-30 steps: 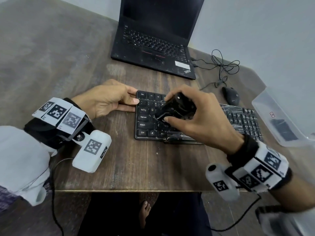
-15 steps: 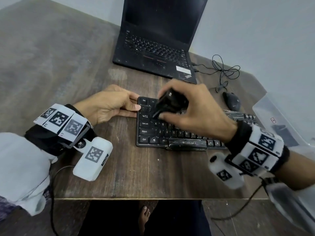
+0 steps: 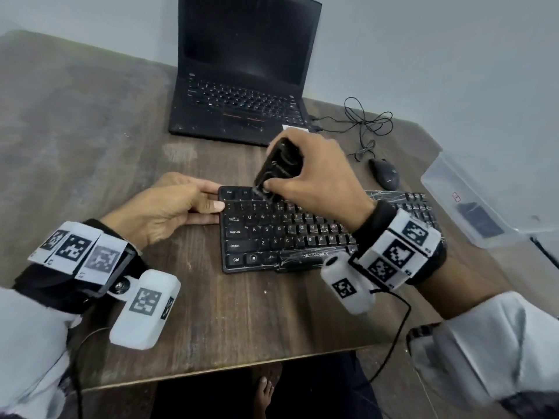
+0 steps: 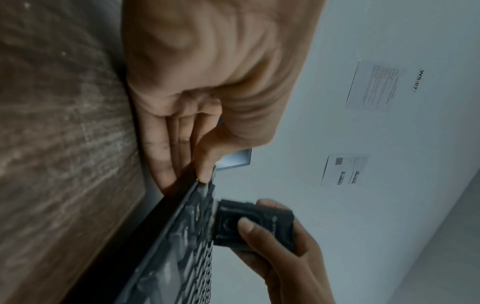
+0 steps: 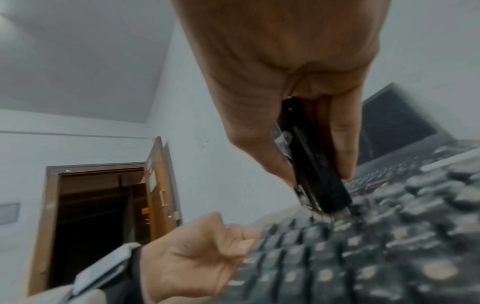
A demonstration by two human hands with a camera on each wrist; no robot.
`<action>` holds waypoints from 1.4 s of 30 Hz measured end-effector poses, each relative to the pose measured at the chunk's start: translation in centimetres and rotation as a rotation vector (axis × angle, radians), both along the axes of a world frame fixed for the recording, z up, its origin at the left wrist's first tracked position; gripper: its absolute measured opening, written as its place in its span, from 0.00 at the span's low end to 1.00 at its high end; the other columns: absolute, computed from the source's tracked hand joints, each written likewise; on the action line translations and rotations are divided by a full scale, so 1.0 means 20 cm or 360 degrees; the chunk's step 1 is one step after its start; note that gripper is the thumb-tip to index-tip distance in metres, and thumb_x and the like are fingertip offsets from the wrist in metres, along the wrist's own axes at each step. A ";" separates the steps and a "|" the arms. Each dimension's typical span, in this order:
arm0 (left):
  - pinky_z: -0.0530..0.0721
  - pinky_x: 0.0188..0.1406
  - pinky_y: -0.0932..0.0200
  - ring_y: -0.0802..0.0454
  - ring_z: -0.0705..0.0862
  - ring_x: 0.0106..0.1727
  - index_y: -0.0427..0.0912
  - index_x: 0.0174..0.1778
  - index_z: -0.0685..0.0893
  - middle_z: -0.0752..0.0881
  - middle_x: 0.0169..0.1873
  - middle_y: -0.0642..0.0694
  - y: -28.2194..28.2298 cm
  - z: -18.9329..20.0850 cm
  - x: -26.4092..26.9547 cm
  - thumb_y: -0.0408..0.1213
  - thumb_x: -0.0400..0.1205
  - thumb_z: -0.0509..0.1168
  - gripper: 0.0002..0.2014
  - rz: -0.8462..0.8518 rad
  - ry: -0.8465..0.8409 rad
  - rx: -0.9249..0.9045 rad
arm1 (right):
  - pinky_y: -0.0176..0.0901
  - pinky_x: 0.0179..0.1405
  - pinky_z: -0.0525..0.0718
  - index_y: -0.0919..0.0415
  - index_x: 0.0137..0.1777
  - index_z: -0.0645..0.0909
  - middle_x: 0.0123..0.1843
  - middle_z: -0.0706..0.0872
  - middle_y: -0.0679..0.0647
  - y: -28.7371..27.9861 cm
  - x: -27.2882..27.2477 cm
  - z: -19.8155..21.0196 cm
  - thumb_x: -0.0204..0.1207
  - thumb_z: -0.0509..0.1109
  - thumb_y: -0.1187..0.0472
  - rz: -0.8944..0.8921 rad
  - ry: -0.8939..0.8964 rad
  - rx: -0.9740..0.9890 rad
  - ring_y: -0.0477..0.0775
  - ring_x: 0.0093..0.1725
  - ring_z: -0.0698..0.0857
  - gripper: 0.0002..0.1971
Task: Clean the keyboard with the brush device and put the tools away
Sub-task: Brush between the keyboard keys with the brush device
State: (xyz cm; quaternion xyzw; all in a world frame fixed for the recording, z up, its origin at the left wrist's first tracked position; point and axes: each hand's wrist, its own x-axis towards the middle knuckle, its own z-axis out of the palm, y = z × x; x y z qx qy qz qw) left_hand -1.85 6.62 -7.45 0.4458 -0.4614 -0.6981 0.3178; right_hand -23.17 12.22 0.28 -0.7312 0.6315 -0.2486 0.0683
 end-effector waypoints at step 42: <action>0.93 0.42 0.58 0.48 0.94 0.46 0.30 0.52 0.89 0.94 0.44 0.38 -0.01 0.00 0.01 0.11 0.77 0.63 0.16 0.0015 0.0062 0.0022 | 0.39 0.53 0.91 0.52 0.59 0.84 0.51 0.91 0.42 -0.02 0.02 0.00 0.69 0.84 0.63 0.0304 0.0046 -0.0008 0.42 0.52 0.90 0.20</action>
